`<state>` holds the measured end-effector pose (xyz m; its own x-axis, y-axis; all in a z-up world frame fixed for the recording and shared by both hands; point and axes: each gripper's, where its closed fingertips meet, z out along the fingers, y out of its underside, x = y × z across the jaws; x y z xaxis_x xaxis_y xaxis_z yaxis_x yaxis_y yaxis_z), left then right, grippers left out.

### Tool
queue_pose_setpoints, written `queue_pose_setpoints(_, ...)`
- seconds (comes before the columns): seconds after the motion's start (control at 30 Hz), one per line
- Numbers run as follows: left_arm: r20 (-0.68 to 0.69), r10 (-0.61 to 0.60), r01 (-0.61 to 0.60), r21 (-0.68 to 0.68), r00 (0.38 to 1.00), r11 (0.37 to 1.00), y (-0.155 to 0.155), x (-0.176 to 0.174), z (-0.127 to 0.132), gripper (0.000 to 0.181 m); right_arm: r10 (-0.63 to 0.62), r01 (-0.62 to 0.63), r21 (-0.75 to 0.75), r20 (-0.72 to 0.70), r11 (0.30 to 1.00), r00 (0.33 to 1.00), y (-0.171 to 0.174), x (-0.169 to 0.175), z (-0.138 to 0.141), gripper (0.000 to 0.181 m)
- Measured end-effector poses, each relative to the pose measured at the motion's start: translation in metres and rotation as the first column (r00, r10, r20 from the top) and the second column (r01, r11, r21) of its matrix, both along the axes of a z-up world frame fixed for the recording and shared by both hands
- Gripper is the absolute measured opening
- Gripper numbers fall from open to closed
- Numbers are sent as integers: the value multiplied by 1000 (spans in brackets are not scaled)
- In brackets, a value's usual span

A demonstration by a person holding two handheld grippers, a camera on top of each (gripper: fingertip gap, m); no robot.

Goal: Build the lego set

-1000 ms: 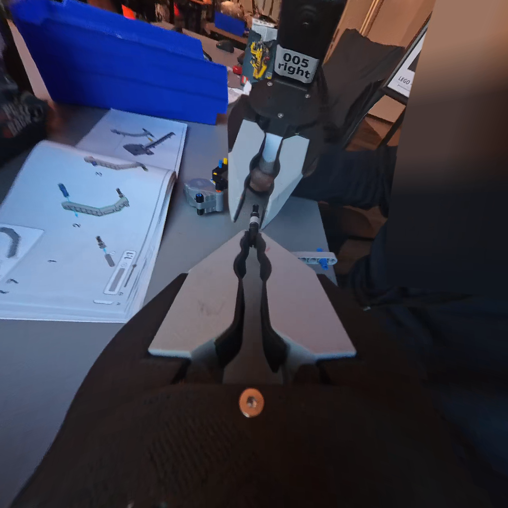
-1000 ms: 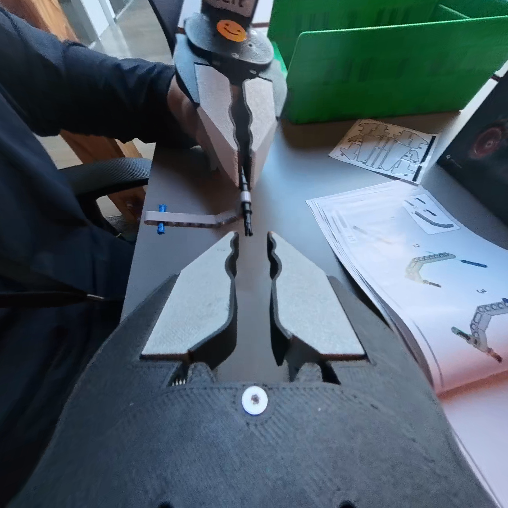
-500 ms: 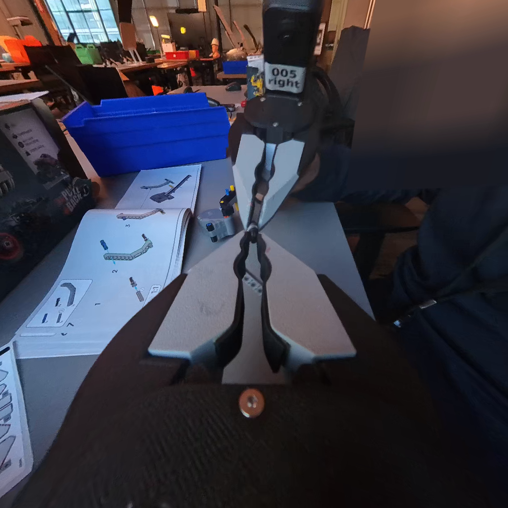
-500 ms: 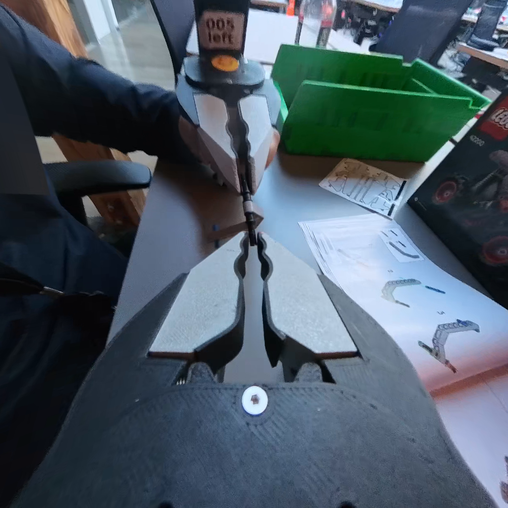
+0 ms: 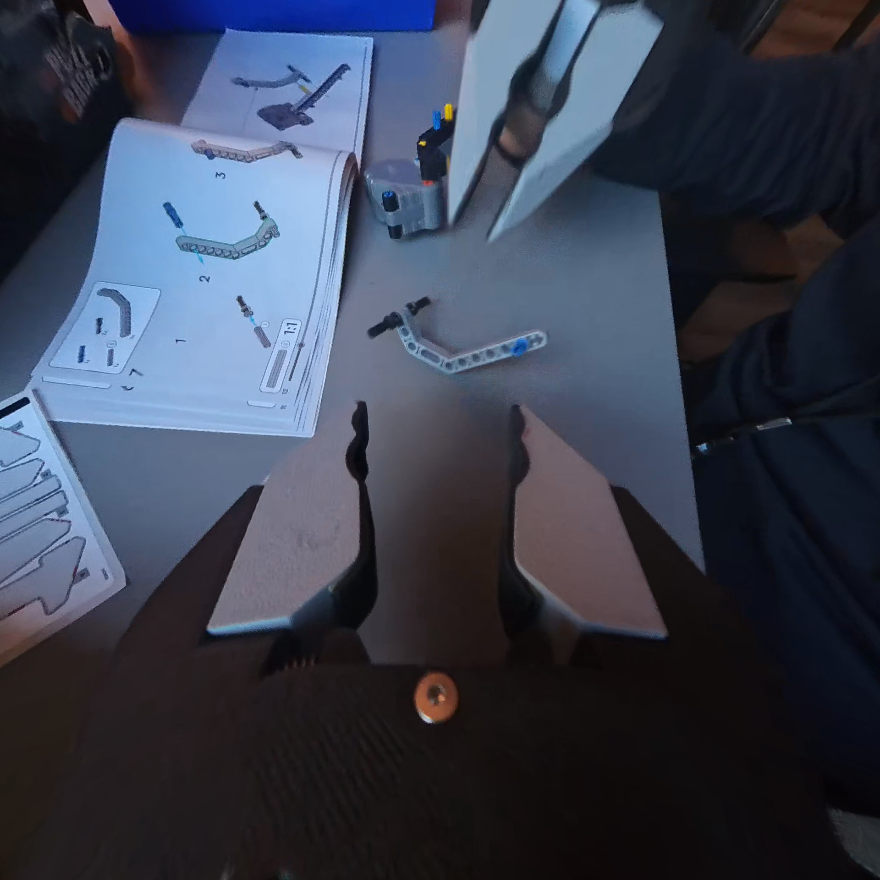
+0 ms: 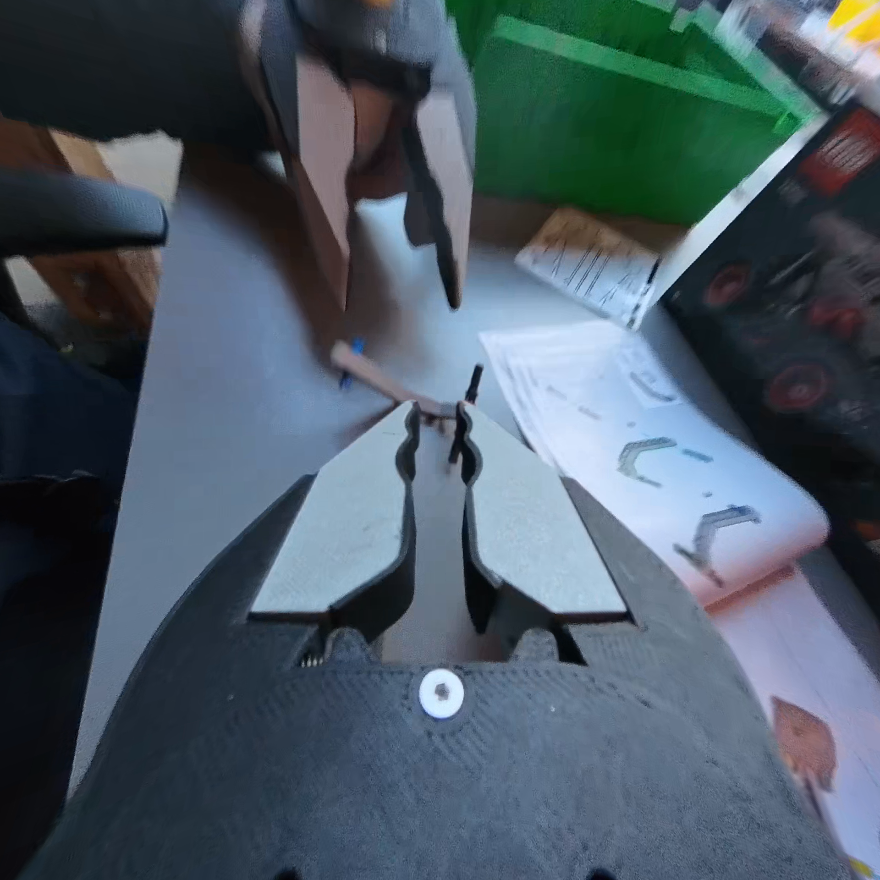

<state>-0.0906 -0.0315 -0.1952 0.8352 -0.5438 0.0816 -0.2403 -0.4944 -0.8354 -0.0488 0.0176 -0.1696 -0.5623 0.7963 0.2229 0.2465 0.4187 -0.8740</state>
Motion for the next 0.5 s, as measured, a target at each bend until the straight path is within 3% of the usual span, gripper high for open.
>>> queue_pose_setpoints(0.03, -16, 12, -12, 7, 1000, 1000, 0, -4, 0, 58, -14, 12, -33, -45, 999, 999, 5, 1, 12, 11)
queue_pose_setpoints(0.17, 32, 58, -60, 68, 998, 996, 2, -20, 24, 60, -125, 78, -248, -181, 966, 975, 45, 10, 60, 23)
queue_pose_setpoints(0.37, 222, 16, -91, 335, 975, 938, 13, -28, 121, 57, -296, 102, -507, -318, 856, 901, 129, 45, 120, 47)
queue_pose_setpoints(0.43, 218, -3, -74, 346, 976, 935, 20, -24, 125, 56, -333, 99, -545, -349, 832, 876, 151, 58, 129, 50)
queue_pose_setpoints(0.5, 195, -11, -49, 300, 981, 953, 30, -18, 110, 58, -370, 137, -557, -332, 819, 868, 172, 65, 124, 58)
